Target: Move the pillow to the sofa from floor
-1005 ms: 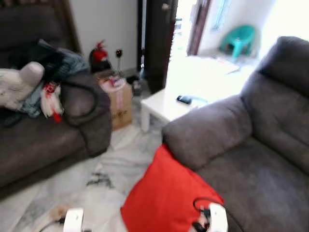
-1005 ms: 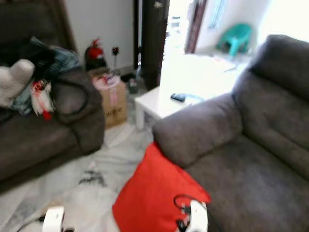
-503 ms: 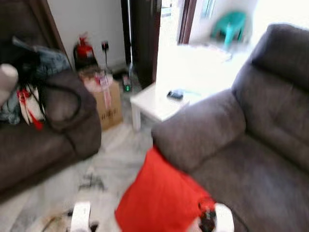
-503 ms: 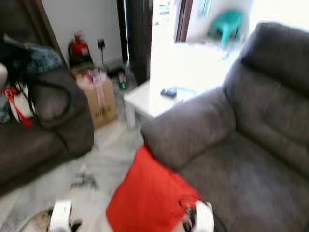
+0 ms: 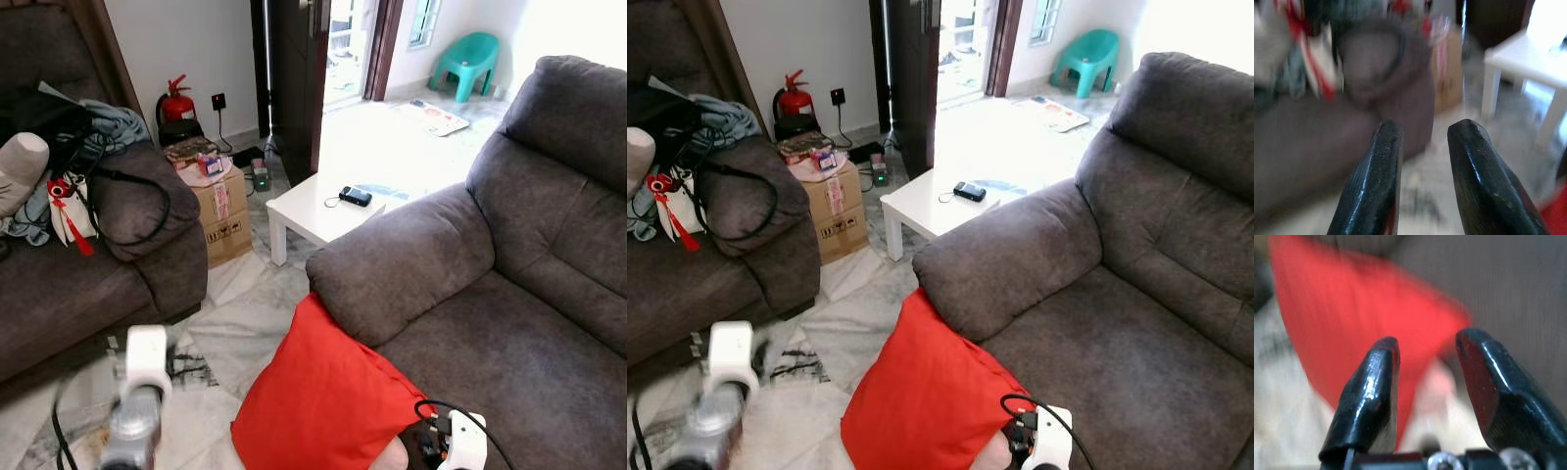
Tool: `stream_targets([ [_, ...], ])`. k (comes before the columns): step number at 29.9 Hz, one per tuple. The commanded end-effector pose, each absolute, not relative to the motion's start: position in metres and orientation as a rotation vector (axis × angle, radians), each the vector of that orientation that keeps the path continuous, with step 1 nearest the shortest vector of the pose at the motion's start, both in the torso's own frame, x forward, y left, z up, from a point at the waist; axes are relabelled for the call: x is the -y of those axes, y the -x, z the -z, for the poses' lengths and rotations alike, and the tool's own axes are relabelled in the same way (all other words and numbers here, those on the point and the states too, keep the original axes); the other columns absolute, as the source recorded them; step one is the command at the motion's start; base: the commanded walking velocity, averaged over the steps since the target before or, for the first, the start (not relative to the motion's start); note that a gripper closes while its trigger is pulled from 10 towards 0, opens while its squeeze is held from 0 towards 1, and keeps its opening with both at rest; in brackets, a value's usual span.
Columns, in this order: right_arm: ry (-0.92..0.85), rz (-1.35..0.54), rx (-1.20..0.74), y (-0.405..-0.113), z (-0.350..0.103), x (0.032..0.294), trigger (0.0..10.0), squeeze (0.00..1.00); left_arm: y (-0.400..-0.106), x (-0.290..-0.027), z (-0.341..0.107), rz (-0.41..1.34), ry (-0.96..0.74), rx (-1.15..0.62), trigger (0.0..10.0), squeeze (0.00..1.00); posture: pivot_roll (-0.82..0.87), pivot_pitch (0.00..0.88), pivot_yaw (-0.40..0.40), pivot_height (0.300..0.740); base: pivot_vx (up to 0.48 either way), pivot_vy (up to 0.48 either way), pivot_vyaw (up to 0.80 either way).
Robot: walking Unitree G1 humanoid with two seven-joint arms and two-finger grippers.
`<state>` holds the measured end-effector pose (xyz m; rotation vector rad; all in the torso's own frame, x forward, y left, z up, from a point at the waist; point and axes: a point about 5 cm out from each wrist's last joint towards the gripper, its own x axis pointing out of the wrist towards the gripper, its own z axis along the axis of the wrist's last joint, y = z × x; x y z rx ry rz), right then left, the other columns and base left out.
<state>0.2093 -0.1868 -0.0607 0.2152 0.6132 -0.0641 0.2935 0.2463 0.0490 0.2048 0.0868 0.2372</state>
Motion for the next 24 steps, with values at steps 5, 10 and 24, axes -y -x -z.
stream_targets([
  [5, -0.160, 0.031, 0.015, -0.314, -0.057, 0.187, 10.0, 0.00, -0.313, -0.219, -0.101, -0.125, -0.296, 0.185, 10.0, 0.00, 0.08, 0.000, -0.047, 0.740, 0.000, 0.000, 0.00],
  [10, -0.093, -0.016, 0.158, -0.319, -0.085, 0.182, 10.0, 0.00, -0.314, -0.199, -0.130, -0.092, -0.252, 0.303, 10.0, 0.00, 0.09, 0.000, -0.053, 0.740, 0.000, 0.000, 0.00],
  [24, -0.058, 0.005, 0.191, -0.295, -0.091, 0.185, 10.0, 0.00, -0.293, -0.184, -0.140, -0.034, -0.296, 0.318, 10.0, 0.00, 0.09, 0.000, -0.051, 0.740, 0.000, 0.000, 0.00],
])
